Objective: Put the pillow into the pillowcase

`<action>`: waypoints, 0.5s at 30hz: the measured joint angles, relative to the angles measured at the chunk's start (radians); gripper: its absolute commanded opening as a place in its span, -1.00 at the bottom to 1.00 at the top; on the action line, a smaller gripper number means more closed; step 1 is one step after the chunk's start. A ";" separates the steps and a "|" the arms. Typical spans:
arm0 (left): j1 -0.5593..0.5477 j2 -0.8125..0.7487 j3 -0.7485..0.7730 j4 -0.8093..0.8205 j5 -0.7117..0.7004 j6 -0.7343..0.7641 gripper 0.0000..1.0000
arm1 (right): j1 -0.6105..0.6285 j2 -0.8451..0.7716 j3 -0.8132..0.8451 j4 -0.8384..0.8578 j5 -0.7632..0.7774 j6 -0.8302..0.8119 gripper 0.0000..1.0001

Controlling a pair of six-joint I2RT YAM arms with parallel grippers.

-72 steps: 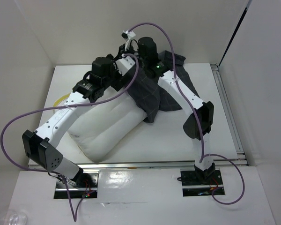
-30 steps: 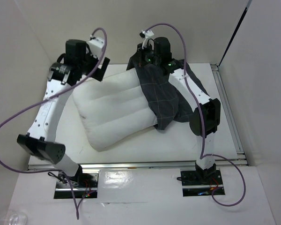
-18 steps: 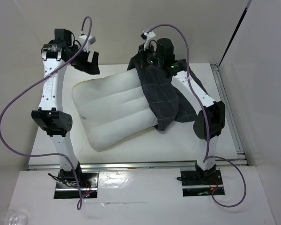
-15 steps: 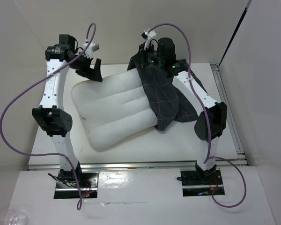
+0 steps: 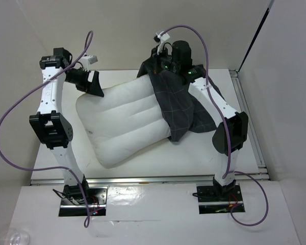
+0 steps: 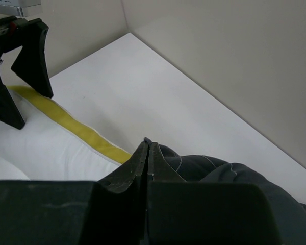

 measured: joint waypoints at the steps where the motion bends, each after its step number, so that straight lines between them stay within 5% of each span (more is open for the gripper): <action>1: 0.005 0.001 -0.008 -0.001 0.006 0.006 0.99 | 0.000 0.000 0.000 0.000 -0.002 -0.002 -1.00; 10: 0.014 0.001 -0.060 0.000 0.140 0.032 0.99 | 0.006 0.001 0.020 -0.014 -0.006 -0.009 -1.00; 15: -0.005 0.002 -0.111 0.004 0.229 0.028 0.68 | 0.016 0.011 0.058 -0.026 -0.004 -0.009 -1.00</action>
